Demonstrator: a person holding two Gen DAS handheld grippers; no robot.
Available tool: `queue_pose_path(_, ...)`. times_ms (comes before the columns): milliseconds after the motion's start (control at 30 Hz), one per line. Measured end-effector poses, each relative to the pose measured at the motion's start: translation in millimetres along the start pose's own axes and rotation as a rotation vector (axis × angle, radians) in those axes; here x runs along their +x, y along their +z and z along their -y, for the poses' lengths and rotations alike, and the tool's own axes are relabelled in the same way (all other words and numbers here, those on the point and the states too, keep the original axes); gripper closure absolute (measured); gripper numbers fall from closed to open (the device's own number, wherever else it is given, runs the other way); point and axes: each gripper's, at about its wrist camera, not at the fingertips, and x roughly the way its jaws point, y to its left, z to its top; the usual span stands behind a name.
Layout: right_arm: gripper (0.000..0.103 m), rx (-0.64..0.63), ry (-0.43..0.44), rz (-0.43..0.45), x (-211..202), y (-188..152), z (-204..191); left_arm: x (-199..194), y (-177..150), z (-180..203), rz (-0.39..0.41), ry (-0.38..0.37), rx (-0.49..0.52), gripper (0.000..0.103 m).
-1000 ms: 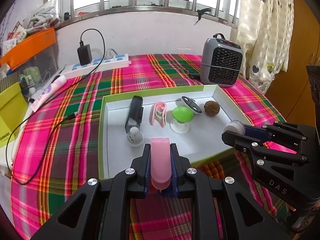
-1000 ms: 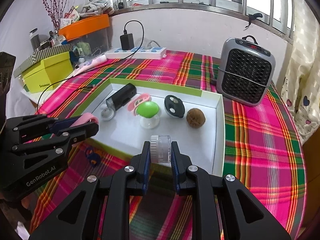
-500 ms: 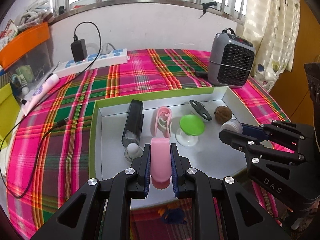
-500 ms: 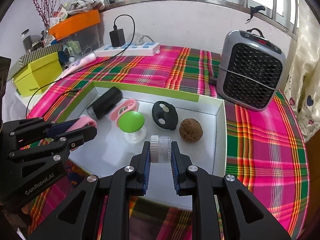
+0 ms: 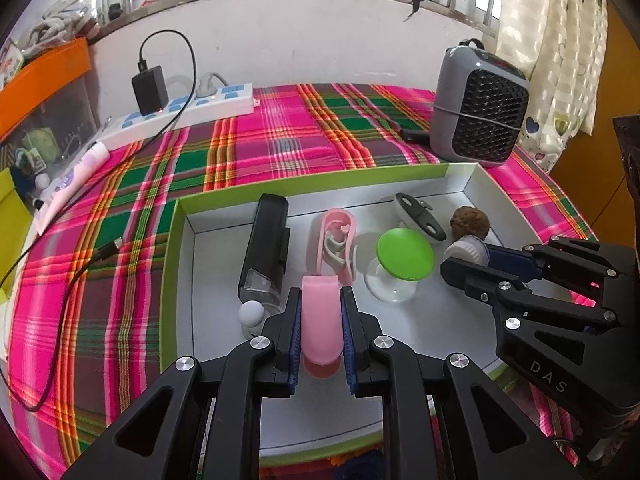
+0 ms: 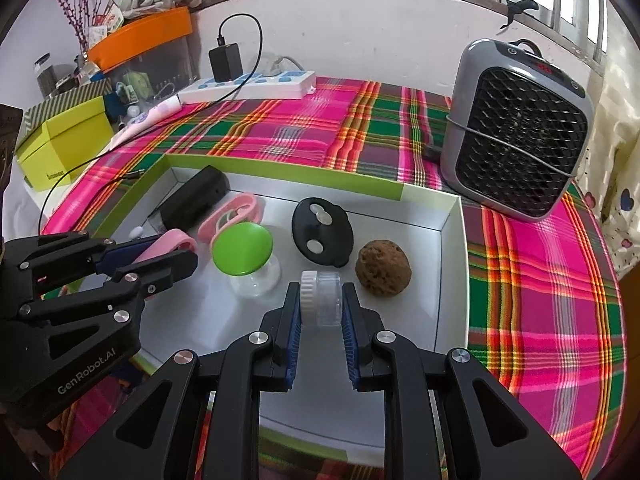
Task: Organize objects
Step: 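Carry the pink clip in the left tool into the box while the right carries the white jar, then open the left tool releasing the pink clip while the right releases the white jar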
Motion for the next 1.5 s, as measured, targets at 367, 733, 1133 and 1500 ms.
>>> queue_pose_path(367,0.083,-0.001,-0.014,0.004,4.4,0.8,2.5,4.2,0.5,-2.2,-0.005,0.003,-0.008,0.087)
queue_pose_path(733,0.083,-0.009,-0.027,0.005,5.6,1.6,0.5,4.3,0.9,-1.5,-0.008,-0.002,-0.009,0.082)
queue_pose_path(1133,0.064,-0.009,-0.037,0.016,-0.4,-0.1,-0.8,-0.9,-1.1,-2.1,0.0,0.001,-0.012,0.073)
queue_pose_path(1500,0.063,0.012,-0.039,0.045,-15.0,-5.3,-1.3,-18.1,-9.5,-1.2,0.021,0.002,-0.015,0.07)
